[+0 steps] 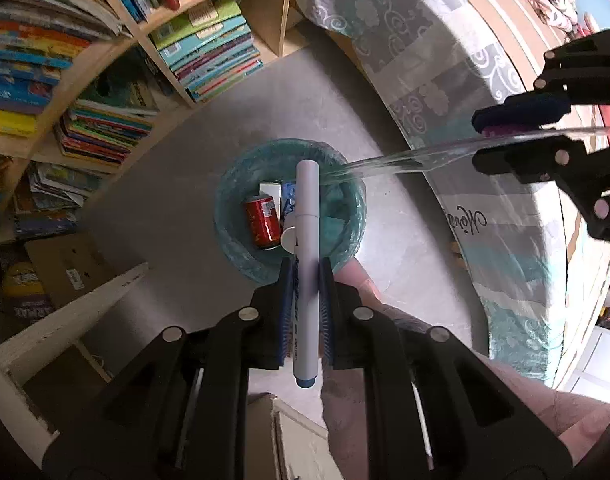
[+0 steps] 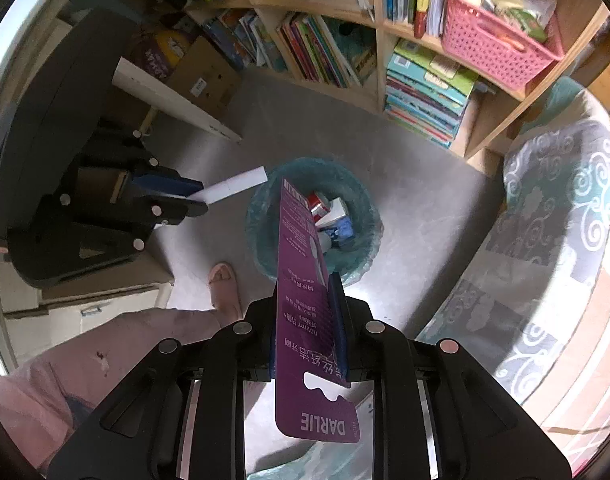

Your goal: Collect trash

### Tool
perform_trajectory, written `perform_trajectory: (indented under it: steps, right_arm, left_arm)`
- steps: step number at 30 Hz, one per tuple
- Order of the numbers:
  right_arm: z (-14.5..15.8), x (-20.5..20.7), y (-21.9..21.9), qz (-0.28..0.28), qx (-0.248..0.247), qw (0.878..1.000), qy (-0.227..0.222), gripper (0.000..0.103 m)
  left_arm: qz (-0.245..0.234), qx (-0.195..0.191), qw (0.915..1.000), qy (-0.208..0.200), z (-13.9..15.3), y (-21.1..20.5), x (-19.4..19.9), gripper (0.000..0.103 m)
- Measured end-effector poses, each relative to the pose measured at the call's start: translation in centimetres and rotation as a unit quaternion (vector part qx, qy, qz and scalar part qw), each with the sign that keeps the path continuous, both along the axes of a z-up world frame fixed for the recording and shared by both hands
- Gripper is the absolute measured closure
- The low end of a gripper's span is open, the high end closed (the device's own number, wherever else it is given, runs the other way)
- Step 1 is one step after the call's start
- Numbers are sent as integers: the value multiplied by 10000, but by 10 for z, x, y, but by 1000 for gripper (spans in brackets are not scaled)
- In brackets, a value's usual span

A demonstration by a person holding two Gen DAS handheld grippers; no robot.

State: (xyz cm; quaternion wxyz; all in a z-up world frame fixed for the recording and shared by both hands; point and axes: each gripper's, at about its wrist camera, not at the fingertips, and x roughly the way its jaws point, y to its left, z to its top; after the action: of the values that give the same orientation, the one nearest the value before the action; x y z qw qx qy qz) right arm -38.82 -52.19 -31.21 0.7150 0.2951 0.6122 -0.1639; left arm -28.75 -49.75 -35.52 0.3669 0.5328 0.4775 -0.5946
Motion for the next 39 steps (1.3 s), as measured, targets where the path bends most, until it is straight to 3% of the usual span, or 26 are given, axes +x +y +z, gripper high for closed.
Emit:
perform_trajectory:
  steps: [12, 26, 29, 30, 31, 33, 39]
  right_arm:
    - [-49, 17, -12, -46, 147, 9998, 95, 82]
    - [-89, 20, -18, -255, 291, 9991, 198, 82]
    - [-93, 18, -21, -339, 276, 9989, 177, 78]
    - [-93, 17, -22, -372, 275, 9988, 166, 71]
    - [-93, 17, -23, -403, 287, 9987, 139, 66]
    - [-90, 17, -22, -416, 196, 9989, 117, 60]
    - [-90, 13, -21, -421, 219, 9988, 114, 60]
  left_arm:
    - [139, 176, 9997, 24, -50, -8, 12, 92]
    - [239, 327, 9991, 135, -84, -15, 10, 92]
    - [274, 348, 9989, 118, -89, -15, 11, 91]
    - [287, 345, 9990, 83, -91, -14, 11, 80]
    - [295, 316, 9991, 41, -92, -14, 11, 60]
    - [350, 185, 9992, 25, -90, -13, 12, 48]
    - [444, 240, 9987, 92, -92, -11, 13, 48]
